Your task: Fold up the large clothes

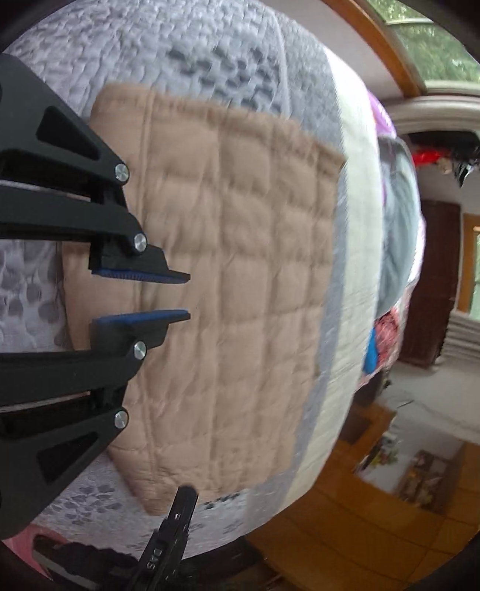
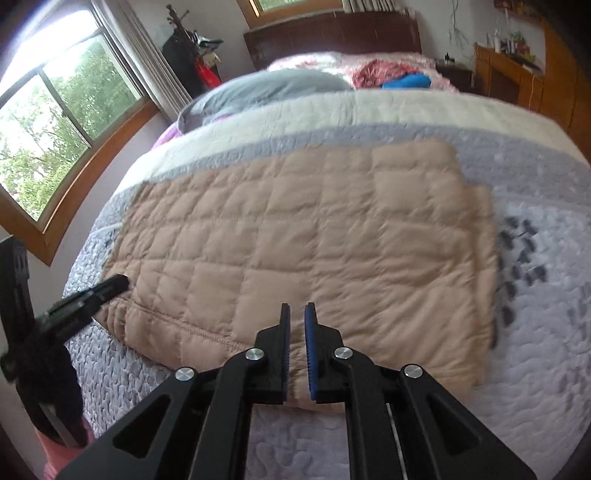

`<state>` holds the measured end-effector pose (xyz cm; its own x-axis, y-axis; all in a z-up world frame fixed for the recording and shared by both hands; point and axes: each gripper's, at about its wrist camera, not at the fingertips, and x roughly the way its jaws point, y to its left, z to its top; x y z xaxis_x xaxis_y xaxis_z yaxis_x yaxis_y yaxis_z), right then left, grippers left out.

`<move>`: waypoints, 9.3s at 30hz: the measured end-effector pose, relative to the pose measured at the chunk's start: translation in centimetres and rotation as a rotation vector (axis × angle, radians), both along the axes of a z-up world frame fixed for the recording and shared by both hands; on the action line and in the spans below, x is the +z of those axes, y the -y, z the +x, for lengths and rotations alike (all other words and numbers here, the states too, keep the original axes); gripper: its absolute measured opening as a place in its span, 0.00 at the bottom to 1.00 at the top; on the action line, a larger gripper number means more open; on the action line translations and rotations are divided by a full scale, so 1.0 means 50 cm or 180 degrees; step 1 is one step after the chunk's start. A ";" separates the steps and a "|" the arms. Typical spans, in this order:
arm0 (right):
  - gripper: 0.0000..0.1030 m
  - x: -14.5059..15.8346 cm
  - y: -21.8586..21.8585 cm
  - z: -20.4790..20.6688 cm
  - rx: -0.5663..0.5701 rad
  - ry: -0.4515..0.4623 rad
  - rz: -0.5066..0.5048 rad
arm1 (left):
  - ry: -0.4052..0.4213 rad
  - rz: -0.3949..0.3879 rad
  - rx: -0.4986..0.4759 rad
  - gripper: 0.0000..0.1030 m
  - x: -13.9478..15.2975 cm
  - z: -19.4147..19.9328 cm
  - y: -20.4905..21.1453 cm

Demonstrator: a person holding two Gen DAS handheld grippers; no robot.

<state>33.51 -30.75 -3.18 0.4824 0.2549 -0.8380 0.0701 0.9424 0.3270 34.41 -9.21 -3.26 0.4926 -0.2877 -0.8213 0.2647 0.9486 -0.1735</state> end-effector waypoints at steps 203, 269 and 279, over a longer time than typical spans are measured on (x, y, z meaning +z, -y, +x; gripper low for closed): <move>0.07 -0.090 0.076 -0.389 0.0309 -0.0626 0.0101 | 0.0551 -0.1448 0.0630 0.08 0.058 -0.396 -0.282; 0.79 0.067 -0.120 -0.183 0.0632 -0.0631 0.0630 | -0.0014 -0.0118 0.0110 0.37 0.039 -0.189 -0.088; 0.81 0.020 -0.157 -0.118 0.0665 -0.0903 0.0931 | -0.0052 -0.0120 0.0123 0.37 0.016 -0.175 -0.095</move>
